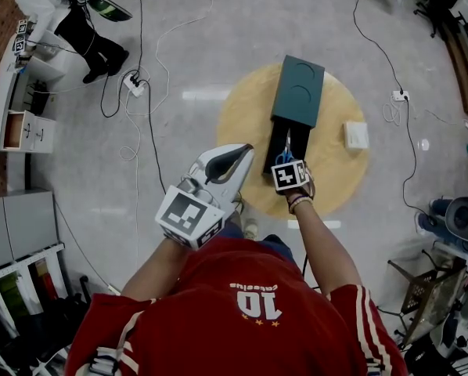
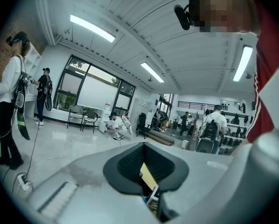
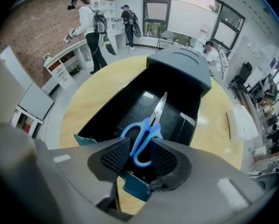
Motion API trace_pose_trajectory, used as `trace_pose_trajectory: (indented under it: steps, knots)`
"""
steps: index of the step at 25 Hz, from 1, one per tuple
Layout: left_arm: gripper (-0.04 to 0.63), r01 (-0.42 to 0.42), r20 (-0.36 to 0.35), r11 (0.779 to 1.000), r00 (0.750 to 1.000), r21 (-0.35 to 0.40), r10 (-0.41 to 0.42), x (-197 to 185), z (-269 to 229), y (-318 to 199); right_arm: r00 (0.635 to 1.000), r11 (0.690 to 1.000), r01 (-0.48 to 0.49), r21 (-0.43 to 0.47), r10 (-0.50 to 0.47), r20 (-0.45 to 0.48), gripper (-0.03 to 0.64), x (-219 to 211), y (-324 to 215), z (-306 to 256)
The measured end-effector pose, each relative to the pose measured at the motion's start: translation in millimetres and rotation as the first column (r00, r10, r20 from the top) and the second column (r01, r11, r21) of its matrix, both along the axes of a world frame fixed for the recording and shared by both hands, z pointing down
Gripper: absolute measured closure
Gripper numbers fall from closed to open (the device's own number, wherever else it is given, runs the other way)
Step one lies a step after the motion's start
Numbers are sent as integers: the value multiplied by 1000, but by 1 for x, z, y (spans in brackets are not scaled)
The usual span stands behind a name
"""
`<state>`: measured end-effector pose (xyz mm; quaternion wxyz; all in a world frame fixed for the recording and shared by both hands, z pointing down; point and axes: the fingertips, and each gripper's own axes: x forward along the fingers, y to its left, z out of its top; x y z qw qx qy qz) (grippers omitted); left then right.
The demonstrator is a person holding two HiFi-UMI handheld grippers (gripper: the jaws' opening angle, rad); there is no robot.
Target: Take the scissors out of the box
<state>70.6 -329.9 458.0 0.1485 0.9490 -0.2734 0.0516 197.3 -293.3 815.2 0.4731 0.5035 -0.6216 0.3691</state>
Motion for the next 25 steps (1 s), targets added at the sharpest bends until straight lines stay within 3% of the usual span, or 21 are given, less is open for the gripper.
trace_pose_trajectory:
  steps: [5,11,25]
  knots:
    - [594,19,1,1000,1000,-10,-19,-4,2,-3,999,1000,21,1,-21,-28,480,1,-3,4]
    - [594,26,-6,1000,1000,-12,-26,-9,-1,-7,991,992,123,26,-121,-63,530,-3,-2,1]
    - [594,6,-15,1000,1000,7,-6,-5,-6,3,996,981,85,172,-79,-42,537,11,-1,-34]
